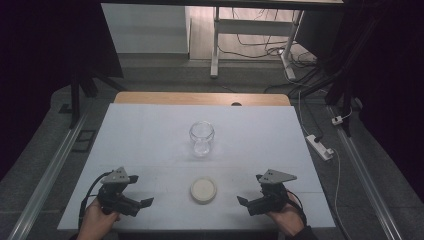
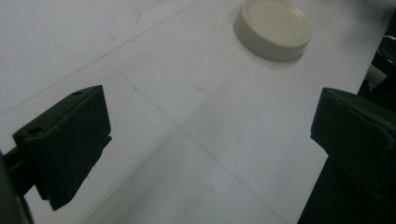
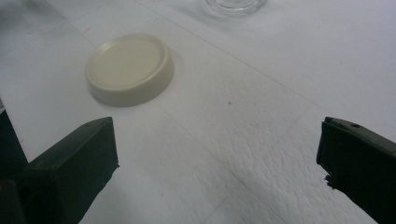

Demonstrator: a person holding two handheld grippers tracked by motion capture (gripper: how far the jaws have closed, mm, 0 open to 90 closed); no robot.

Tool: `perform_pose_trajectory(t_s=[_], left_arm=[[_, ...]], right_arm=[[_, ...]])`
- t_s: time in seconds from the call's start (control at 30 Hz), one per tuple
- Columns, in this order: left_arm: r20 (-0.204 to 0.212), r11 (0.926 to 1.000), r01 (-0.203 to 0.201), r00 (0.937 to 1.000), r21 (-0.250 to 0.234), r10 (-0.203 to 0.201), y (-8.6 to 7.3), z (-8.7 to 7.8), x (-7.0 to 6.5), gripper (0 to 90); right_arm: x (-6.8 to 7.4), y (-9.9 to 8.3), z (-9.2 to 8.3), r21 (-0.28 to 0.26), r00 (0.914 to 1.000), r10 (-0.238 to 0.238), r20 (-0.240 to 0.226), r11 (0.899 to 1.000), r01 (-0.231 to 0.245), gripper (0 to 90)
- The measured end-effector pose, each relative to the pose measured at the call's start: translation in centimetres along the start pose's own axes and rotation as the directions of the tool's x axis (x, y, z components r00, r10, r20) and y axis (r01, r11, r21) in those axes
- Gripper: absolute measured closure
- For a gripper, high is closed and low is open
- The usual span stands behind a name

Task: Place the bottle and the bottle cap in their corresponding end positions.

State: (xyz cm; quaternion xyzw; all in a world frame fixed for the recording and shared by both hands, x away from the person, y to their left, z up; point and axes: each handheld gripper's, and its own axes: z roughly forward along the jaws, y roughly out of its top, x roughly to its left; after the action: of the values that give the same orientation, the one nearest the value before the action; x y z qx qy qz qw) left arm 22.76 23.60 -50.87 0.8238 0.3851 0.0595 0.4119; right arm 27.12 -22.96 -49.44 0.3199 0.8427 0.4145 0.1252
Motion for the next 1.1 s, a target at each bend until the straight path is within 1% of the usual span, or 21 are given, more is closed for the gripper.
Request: perform_pose_trajectory(t_s=[0.1, 0.3, 0.37, 0.6, 0.7, 0.87, 0.9, 0.93, 1.0, 1.03, 1.1], left_arm=[[-0.011, 0.9998, 0.017, 0.9998, -0.005, -0.017, -0.8, -0.5, 0.0, 0.0], [-0.048, 0.9990, 0.040, 0.9980, -0.019, -0.041, -2.2, -1.8, 0.2, 0.0], [-0.063, 0.9986, 0.047, 0.9968, -0.022, -0.049, -2.7, -2.2, 0.3, 0.0], [-0.087, 0.9953, 0.091, 0.9919, -0.033, -0.093, -4.2, -3.3, 0.6, 0.0], [-0.100, 0.9940, 0.106, 0.9891, -0.027, -0.109, -4.7, -3.6, 0.7, 0.0], [-0.147, 0.9920, 0.126, 0.9814, 0.007, -0.123, -5.3, -3.7, 0.8, 0.0], [-0.157, 0.9918, 0.128, 0.9796, 0.007, -0.125, -5.3, -3.8, 0.7, 0.0], [-0.163, 0.9915, 0.129, 0.9786, 0.011, -0.126, -5.4, -3.8, 0.7, 0.0], [-0.185, 0.9899, 0.140, 0.9736, 0.023, -0.133, -5.5, -3.9, 0.6, 0.0], [-0.197, 0.9892, 0.144, 0.9710, 0.028, -0.136, -5.6, -3.9, 0.6, 0.0], [-0.206, 0.9880, 0.150, 0.9687, 0.037, -0.139, -5.7, -4.0, 0.5, 0.0]], right_arm=[[-0.2, -0.4, -0.6, -0.005, 0.9997, 0.014, 0.019, 1.000, -0.014, 0.0], [-0.7, -1.2, -1.7, -0.017, 0.9974, 0.040, 0.060, 0.999, -0.039, 0.0], [-0.8, -1.5, -2.1, -0.018, 0.9959, 0.053, 0.073, 0.999, -0.051, 0.0], [-1.3, -2.6, -3.2, -0.012, 0.9904, 0.081, 0.112, 0.997, -0.080, 0.0], [-1.3, -3.0, -3.6, -0.006, 0.9871, 0.097, 0.127, 0.995, -0.097, 0.0], [-1.4, -3.7, -4.2, 0.017, 0.9789, 0.124, 0.162, 0.992, -0.128, 0.0], [-1.4, -3.8, -4.4, 0.024, 0.9773, 0.127, 0.169, 0.991, -0.133, 0.0], [-1.4, -3.9, -4.5, 0.019, 0.9754, 0.133, 0.176, 0.990, -0.139, 0.0], [-1.5, -4.0, -4.8, 0.021, 0.9709, 0.146, 0.190, 0.988, -0.153, 0.0], [-1.5, -4.1, -4.8, 0.025, 0.9695, 0.151, 0.193, 0.987, -0.158, 0.0], [-1.5, -4.2, -5.0, 0.033, 0.9685, 0.152, 0.197, 0.986, -0.162, 0.0]])
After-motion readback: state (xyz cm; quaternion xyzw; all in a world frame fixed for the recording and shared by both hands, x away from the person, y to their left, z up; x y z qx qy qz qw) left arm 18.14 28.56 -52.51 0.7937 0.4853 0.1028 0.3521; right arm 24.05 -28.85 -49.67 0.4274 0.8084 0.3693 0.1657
